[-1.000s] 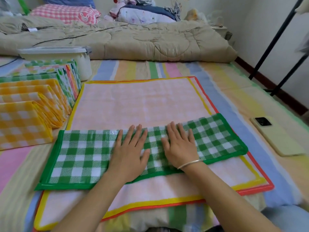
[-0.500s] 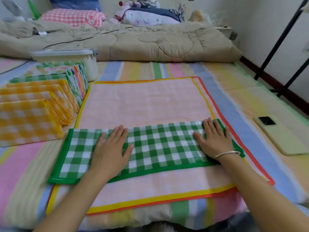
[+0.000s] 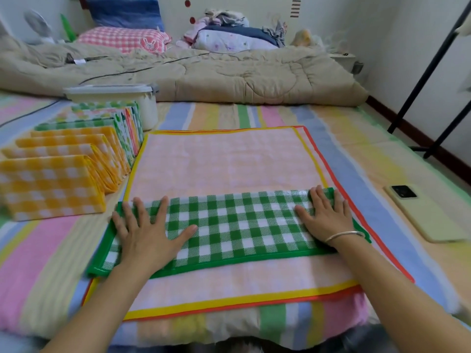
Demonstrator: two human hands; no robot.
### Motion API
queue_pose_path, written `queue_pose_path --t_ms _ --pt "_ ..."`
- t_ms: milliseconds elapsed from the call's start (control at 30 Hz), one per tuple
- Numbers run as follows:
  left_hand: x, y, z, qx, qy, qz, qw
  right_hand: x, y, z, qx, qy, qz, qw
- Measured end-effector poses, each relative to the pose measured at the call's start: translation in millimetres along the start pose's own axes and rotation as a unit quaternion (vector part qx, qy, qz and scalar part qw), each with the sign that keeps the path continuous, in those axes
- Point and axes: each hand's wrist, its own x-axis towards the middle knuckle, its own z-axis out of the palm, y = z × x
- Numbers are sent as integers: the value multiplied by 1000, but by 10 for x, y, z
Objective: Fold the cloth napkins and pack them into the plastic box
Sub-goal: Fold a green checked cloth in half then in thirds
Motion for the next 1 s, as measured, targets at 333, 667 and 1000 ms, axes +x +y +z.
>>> queue_pose_path --t_ms 333,667,1000 --pt "-264 1294 -284 -122 89 430 890 -9 46 -276 113 26 -20 993" --pt "39 1991 -435 30 3 401 916 462 351 -626 8 48 -91 995" --pt "-28 2037 -398 25 -31 384 923 729 282 -884 -55 -148 -47 986"
